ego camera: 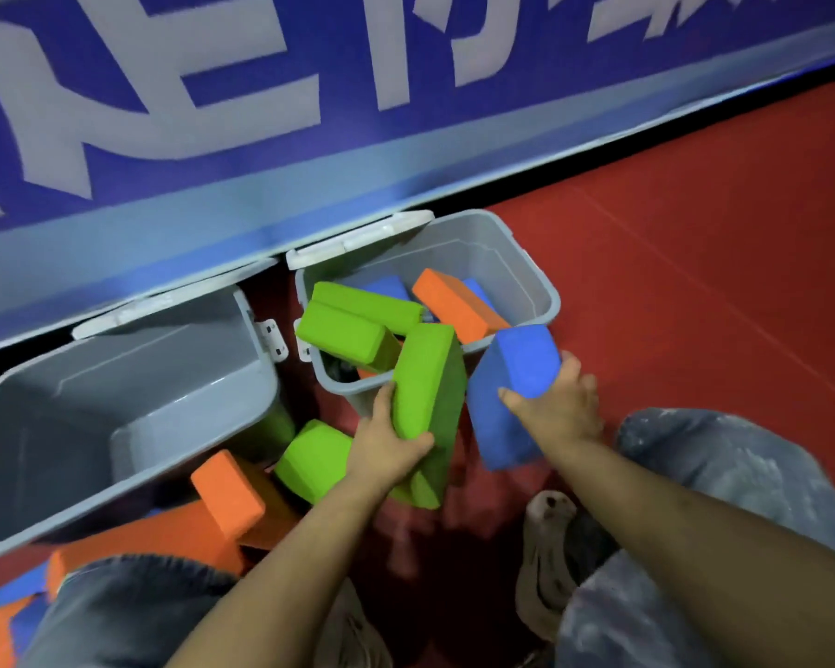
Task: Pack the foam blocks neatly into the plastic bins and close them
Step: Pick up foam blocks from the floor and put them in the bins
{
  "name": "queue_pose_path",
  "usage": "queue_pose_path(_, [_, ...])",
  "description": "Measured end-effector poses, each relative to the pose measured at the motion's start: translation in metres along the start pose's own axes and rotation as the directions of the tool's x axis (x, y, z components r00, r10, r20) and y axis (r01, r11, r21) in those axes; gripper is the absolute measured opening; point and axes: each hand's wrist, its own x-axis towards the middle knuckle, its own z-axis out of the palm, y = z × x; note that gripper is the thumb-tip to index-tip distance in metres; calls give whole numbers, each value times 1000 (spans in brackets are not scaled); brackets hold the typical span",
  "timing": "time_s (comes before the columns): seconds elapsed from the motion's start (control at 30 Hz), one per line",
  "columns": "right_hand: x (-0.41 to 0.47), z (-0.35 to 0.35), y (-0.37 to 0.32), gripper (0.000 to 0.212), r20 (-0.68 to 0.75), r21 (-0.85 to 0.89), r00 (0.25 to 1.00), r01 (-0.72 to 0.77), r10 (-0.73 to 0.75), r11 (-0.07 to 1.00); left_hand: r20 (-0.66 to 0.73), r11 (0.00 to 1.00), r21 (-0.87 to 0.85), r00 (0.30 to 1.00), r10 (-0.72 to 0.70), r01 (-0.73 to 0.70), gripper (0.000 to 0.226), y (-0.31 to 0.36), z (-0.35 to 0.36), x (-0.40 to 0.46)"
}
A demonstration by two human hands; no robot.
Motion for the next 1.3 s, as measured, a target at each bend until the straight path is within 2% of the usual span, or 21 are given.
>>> queue_pose_path(0.07, [4,-27,-14,93,-64,47,995,75,-72,996,-31,995,-63,997,77,-79,102,21,-20,-11])
queue_pose_path(0.17, [14,-63,-38,95,-140,97,978,166,-152,981,-126,971,-181,983,136,-157,84,55,-45,-19])
queue_pose_path(0.27, [30,-83,-66,96,-196,170,960,233,-199,958,-238,940,-264,959,153,-216,86,90,-60,-5])
queue_pose_path(0.4, [59,-78,-105,98,-223,267,945,296,-240,917,-351,913,-333,930,112,-236,83,135,-71,29])
queue_pose_path(0.5, [91,-52,-126,95,-154,331,937,349,-314,877,-390,906,-348,916,93,-240,76,152,-69,60])
queue_pose_path(0.67, [119,6,-136,75,139,137,904,387,-404,912,-319,894,-409,947,50,-185,67,123,-64,98])
queue_pose_path(0.77, [103,49,-135,45,228,235,807,498,-545,835,-283,891,-438,959,-15,-115,77,81,-66,90])
queue_pose_path(0.87, [65,94,-133,20,368,294,659,587,-656,754,-323,902,-429,940,-108,-44,77,31,-71,73])
queue_pose_path(0.93, [34,124,-125,12,501,323,536,612,-679,722,-346,914,-405,923,-168,14,66,-7,-72,61])
queue_pose_path(1.0, [8,156,-113,16,647,282,417,647,-638,709,-358,922,-376,902,-240,96,54,-45,-70,51])
queue_pose_path(1.03, [-1,172,-106,25,721,230,373,666,-584,710,-357,921,-368,896,-266,127,50,-64,-67,48])
queue_pose_path(1.1, [-9,204,-88,50,844,69,352,677,-404,733,-328,915,-349,888,-322,204,46,-97,-60,43])
queue_pose_path(1.17, [-11,229,-74,62,881,-51,394,631,-262,774,-332,915,-311,873,-356,255,44,-121,-59,37])
queue_pose_path(1.3, [-12,273,-53,59,825,-163,557,401,-98,901,-461,920,-176,797,-391,349,43,-161,-67,35])
